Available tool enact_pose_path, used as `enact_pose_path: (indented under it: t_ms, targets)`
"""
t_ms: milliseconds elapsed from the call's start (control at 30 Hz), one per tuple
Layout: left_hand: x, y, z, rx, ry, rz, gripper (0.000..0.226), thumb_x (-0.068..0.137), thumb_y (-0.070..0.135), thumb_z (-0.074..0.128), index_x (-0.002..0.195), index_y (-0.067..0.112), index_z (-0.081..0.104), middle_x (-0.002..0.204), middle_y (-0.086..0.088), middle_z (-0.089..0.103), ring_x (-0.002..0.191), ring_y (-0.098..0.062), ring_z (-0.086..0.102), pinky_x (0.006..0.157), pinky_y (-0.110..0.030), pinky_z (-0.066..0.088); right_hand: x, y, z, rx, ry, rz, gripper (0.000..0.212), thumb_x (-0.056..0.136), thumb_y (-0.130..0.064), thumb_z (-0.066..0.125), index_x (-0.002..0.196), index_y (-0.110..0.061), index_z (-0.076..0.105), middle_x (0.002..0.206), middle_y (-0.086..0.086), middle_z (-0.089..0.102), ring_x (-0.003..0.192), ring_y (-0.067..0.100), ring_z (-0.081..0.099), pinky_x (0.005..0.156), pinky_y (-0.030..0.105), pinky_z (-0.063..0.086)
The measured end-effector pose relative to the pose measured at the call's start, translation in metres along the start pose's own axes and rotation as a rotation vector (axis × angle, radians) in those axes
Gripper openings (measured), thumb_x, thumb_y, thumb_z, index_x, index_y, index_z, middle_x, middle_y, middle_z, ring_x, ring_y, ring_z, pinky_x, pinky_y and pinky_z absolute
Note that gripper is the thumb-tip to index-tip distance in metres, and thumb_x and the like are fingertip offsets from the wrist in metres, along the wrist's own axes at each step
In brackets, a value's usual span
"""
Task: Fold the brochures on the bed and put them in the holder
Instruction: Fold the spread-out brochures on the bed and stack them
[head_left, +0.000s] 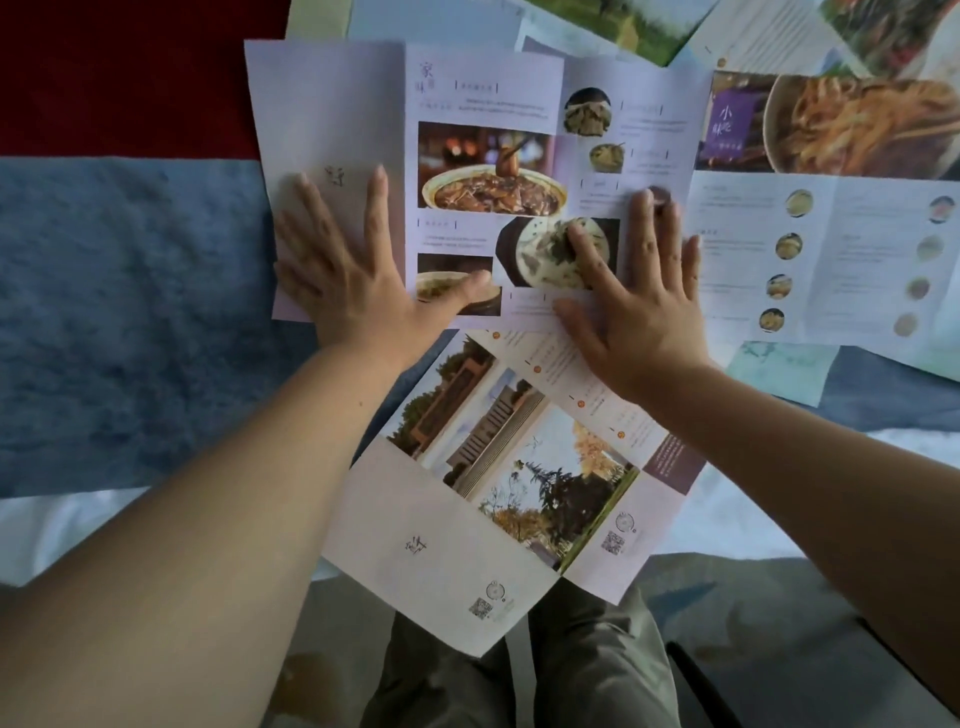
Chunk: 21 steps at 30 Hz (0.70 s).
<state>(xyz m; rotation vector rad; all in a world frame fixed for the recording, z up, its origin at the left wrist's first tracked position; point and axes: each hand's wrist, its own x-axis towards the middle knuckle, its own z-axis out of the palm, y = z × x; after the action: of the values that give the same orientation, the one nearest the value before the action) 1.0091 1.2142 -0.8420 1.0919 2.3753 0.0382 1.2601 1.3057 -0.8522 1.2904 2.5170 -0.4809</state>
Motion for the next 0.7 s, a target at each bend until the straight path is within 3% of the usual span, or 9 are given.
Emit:
enact_pose_path:
  t_ms: [167, 300, 400, 567, 700]
  targets:
    - [0.003, 0.016, 0.000, -0.123, -0.001, -0.016, 0.120, 0.070, 0.099, 0.040, 0.161, 0.038, -0.008, 0.171, -0.012, -0.012, 0.154, -0.049, -0.010, 0.117, -0.073, -0.004, 0.000, 0.001, 0.006, 0.017, 0.054, 0.000, 0.069, 0.103, -0.069, 0.028, 0.164, -0.044, 0.006, 0.172, 0.017, -0.009, 0.157, 0.043, -0.009, 0.126, 0.060, 0.004]
    - [-0.006, 0.028, 0.001, -0.177, 0.002, 0.022, 0.106, 0.086, 0.068, 0.055, 0.164, 0.027, -0.004, 0.172, -0.008, -0.011, 0.155, -0.047, -0.012, 0.119, -0.073, -0.002, 0.000, 0.000, 0.003, 0.026, 0.030, 0.011, 0.069, 0.103, -0.069, 0.027, 0.163, -0.045, 0.004, 0.172, 0.014, -0.012, 0.157, 0.040, -0.012, 0.127, 0.057, 0.004]
    - [-0.017, 0.050, 0.004, -0.178, 0.029, 0.087, 0.097, 0.091, 0.051, 0.053, 0.164, 0.023, -0.004, 0.172, -0.012, -0.009, 0.155, -0.047, -0.009, 0.119, -0.073, 0.000, 0.000, 0.002, -0.001, 0.081, 0.017, 0.028, 0.068, 0.104, -0.066, 0.026, 0.163, -0.044, 0.003, 0.173, 0.008, -0.013, 0.158, 0.033, -0.014, 0.129, 0.052, 0.002]
    - [-0.033, 0.092, 0.008, -0.140, 0.057, 0.071, 0.092, 0.094, 0.040, 0.056, 0.164, 0.027, -0.004, 0.170, -0.019, -0.010, 0.154, -0.050, -0.008, 0.120, -0.072, 0.000, -0.006, 0.021, -0.016, 0.270, 0.044, 0.041, 0.063, 0.104, -0.046, 0.040, 0.162, -0.030, 0.024, 0.174, 0.007, -0.002, 0.160, 0.030, -0.003, 0.126, 0.046, 0.012]
    - [-0.041, 0.117, 0.007, -0.135, 0.042, 0.110, 0.097, 0.092, 0.034, 0.057, 0.162, 0.031, -0.010, 0.169, -0.019, -0.015, 0.154, -0.048, -0.011, 0.119, -0.073, -0.002, -0.023, 0.048, -0.023, 0.119, 0.035, 0.187, 0.066, 0.104, -0.047, 0.041, 0.163, -0.028, 0.020, 0.172, 0.015, -0.012, 0.158, 0.034, -0.012, 0.126, 0.048, -0.007]
